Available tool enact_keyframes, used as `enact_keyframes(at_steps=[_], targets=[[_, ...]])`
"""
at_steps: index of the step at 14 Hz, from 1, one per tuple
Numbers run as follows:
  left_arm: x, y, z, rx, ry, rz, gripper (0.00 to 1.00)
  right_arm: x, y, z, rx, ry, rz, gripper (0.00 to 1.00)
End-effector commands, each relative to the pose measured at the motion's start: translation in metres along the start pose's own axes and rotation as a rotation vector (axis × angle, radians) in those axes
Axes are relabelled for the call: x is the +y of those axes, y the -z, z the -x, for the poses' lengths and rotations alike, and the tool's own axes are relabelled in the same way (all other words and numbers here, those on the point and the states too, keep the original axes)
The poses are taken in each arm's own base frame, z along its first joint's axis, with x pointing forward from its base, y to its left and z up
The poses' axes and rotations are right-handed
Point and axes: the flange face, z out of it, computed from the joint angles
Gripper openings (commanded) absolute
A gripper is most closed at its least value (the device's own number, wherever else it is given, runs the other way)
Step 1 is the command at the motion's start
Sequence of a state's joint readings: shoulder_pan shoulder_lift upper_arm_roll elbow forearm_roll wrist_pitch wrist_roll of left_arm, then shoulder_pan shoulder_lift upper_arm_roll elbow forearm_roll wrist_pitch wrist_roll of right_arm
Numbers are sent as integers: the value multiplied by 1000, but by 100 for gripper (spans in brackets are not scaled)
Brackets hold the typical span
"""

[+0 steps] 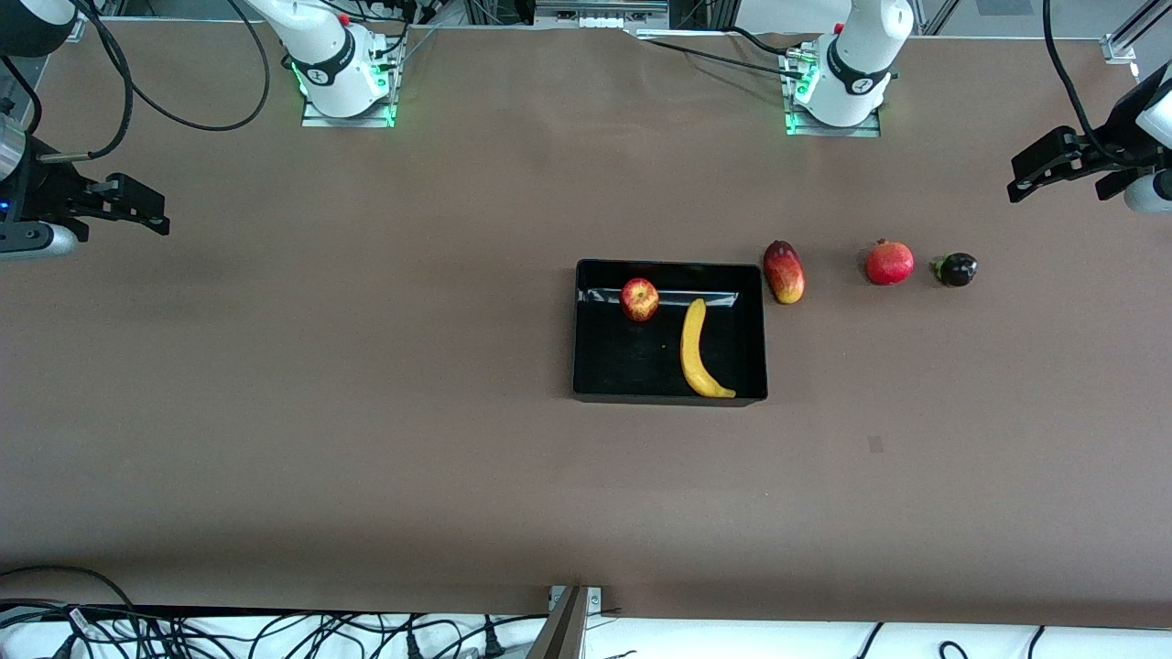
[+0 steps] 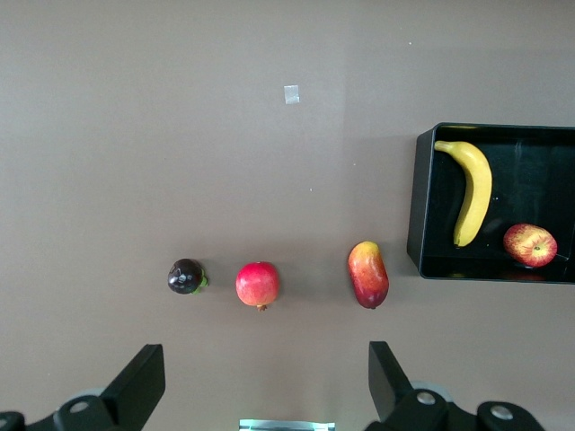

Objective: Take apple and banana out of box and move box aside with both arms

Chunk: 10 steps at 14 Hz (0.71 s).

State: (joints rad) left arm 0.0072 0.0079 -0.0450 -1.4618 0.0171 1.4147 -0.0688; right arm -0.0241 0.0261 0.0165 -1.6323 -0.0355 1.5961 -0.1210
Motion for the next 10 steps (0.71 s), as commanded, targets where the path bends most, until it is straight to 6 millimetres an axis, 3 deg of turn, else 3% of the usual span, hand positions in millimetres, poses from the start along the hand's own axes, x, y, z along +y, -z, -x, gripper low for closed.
enact_keyframes(at_steps=[1,10], targets=[[-3,2,9,-6,-32,27,100,2,5,-2,7,-4,-14,100],[-5,0,8,-10,-20,44,100,2,5,-2,7,-5,-14,100]])
